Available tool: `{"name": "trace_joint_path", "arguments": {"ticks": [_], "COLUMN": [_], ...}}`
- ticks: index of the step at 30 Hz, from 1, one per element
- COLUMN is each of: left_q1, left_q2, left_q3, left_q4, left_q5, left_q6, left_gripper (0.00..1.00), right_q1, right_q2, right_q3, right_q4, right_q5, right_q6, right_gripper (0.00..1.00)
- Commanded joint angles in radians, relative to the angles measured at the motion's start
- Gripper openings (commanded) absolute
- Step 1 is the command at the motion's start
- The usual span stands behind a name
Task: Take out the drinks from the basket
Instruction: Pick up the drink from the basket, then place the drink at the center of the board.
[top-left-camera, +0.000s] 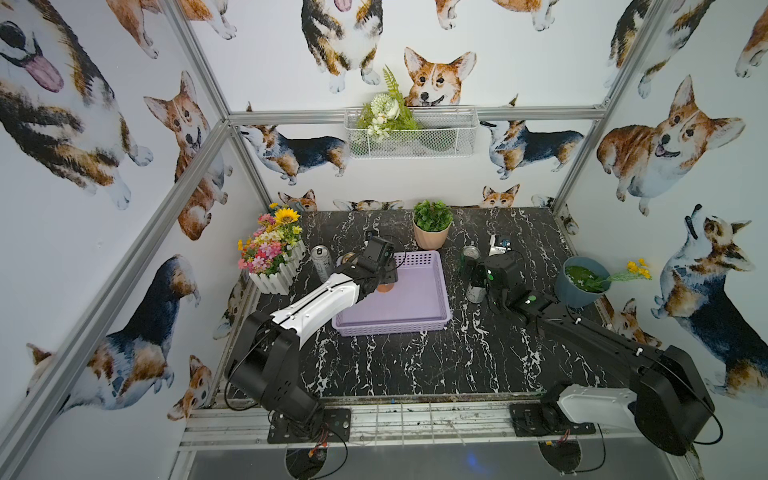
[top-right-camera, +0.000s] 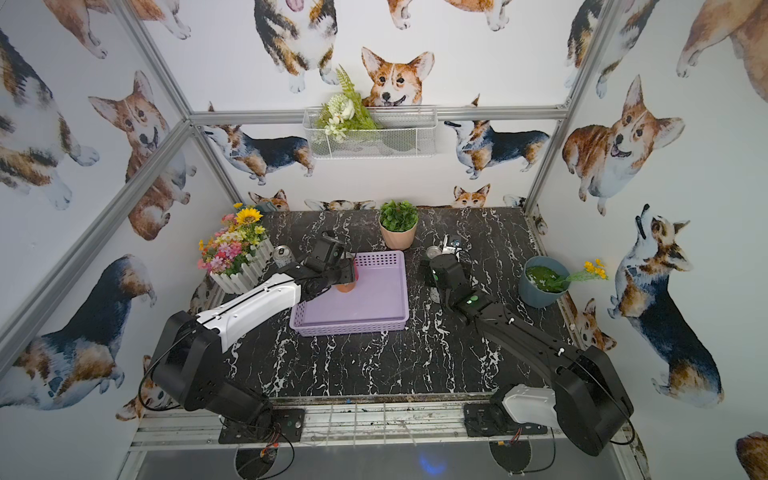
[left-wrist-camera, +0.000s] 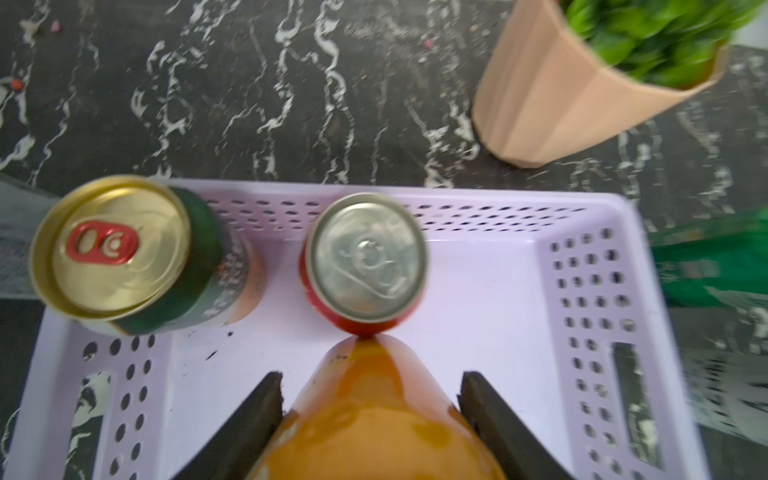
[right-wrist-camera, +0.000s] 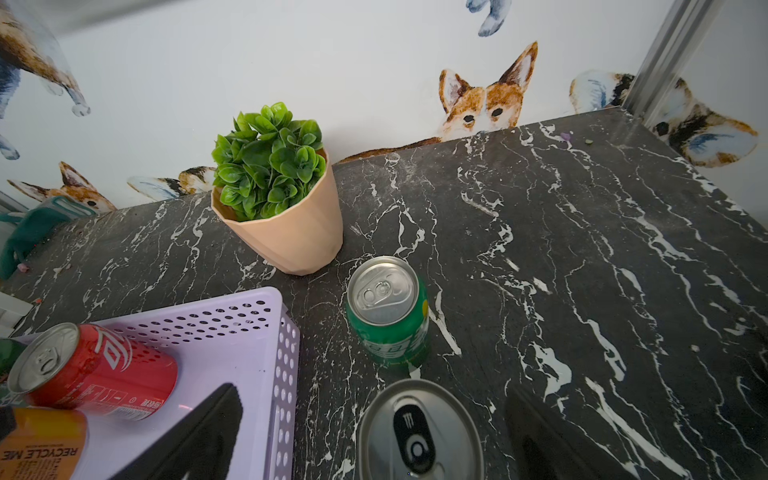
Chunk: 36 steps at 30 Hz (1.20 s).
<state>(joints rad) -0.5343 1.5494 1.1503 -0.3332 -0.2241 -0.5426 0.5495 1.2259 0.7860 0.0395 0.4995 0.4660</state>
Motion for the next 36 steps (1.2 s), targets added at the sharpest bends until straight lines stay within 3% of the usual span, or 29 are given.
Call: {"name": "trace_joint_path", "arguments": {"ticks": [1,9,16,19,27,36], "left_q1": [-0.048,-0.253,-0.404,-0.433,-0.478,-0.480], "left_q2": [-0.025,0.022,0.219,0.277,0.384,0.517], "left_q3": [0.055,0.197,0.294,0.296,0.338,0.431], "left_q4": [0.019,0.017,0.042,0.087,0.118,0.049], "left_q5": [0.058,0.178,0.177,0.201,0.120,0.140], "left_q6": [0.035,0.080,0.152,0.172,0.269,0.306], "left_gripper": [0.00,0.00,0.00,0.00,0.00,0.00], "right_q1": [-0.009,-0.173,-0.293,-0.314,-0.338,-0.341], "right_q2": [-0.021,-0.089,-0.150,-0.154,-0.161,-0.175], "right_q3": [-0.003,-0.010,-0.008,-0.007,-0.025,-0.032], "right_q4": [0.020,-0.056,-0.067,-0.070,-0.064,-0.058], "right_q5": [0.049,0.090,0.080,0.083,0.068,0.068], "right_q6": [0.006,0.117,0.171,0.180,0.197,0.193], "right_gripper": [0.99,0.99,0.99,0.99,0.99,0.99]}}
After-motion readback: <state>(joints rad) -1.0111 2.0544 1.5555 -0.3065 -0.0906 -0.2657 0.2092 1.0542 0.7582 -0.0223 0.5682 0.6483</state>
